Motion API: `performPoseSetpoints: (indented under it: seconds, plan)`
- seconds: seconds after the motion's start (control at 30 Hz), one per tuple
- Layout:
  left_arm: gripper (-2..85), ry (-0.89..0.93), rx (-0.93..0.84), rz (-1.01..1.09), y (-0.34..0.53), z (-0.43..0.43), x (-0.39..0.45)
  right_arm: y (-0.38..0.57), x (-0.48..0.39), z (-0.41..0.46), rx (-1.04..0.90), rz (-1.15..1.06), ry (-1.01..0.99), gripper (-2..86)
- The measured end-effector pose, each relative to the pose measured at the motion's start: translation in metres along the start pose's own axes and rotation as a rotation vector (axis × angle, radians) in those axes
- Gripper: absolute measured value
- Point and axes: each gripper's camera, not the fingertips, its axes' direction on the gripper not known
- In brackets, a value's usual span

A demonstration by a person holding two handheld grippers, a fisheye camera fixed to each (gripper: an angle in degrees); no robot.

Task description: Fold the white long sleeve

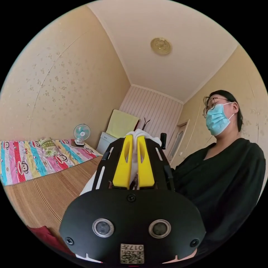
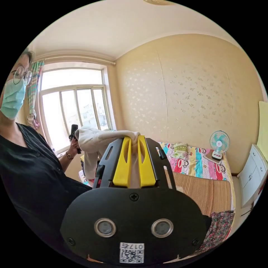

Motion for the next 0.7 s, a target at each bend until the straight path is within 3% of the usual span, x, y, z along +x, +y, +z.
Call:
performPoseSetpoints:
  seconds: [0.13,0.23,0.33,0.4,0.47,0.57,0.7]
  plan:
    - [1.0,-0.087,0.036,-0.044,-0.07,-0.016,0.003,-0.081,0.007,0.001,-0.02,-0.079,-0.083,3.7]
    - [1.5,-0.34,-0.059,-0.102,-0.133,0.001,-0.044,-0.15,0.037,0.055,-0.198,-0.087,0.004,3.9]
    - [2.6,-0.466,-0.179,-0.253,-0.173,0.047,-0.166,-0.197,0.106,0.166,-0.418,-0.039,0.181,4.3]
    - [5.1,-0.572,-0.277,-0.453,-0.17,0.085,-0.297,-0.202,0.162,0.256,-0.531,-0.041,0.261,4.8]
    - [8.0,-0.671,-0.375,-0.611,-0.138,0.101,-0.387,-0.163,0.239,0.363,-0.658,0.06,0.282,5.7]
    - [9.8,-0.884,-0.645,-0.723,-0.039,0.119,-0.47,-0.062,0.303,0.429,-0.757,0.356,0.289,6.4]
    - [10.7,-0.82,-0.983,-0.839,0.161,0.134,-0.513,0.115,0.329,0.473,-0.903,0.52,0.187,6.5]
